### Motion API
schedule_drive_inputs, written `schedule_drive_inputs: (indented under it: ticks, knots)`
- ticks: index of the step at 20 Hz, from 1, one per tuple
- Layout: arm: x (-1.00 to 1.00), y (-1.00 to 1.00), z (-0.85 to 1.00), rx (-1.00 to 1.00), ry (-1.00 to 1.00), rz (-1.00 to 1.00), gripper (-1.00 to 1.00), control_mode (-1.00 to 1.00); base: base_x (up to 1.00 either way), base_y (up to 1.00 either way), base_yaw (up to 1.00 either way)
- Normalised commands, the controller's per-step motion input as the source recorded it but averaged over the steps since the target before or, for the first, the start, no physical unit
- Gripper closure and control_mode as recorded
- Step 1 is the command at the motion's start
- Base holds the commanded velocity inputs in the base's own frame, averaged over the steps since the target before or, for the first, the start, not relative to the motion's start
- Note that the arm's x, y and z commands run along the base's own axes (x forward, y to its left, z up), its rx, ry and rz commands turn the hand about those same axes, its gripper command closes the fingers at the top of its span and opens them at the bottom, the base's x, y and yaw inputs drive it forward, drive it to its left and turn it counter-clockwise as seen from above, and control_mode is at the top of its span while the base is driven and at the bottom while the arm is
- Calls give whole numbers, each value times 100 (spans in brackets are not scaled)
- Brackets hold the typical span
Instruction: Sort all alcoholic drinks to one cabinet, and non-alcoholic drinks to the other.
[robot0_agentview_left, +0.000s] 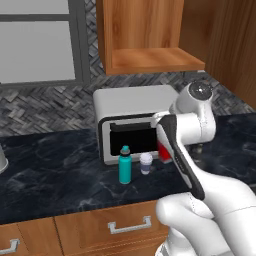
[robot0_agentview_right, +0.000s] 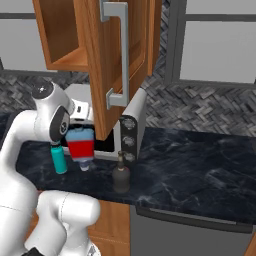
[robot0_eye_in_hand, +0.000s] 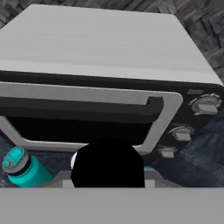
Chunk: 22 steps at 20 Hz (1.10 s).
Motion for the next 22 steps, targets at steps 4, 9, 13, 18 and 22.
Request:
schedule_drive_inputs:
  ticks: [4, 9, 13, 18, 22]
  knots:
    - [-19, 0, 41, 0, -4, 0, 100, -100, 0, 0, 0]
    - [-29, 1, 22, 0, -4, 0, 100, -100, 0, 0, 0]
    - [-44, 0, 8, 0, -7, 0, 100, -100, 0, 0, 0]
    - [-36, 0, 33, 0, -15, -2, 100, -100, 0, 0, 0]
    - [-31, 0, 36, 0, -17, -2, 100, -100, 0, 0, 0]
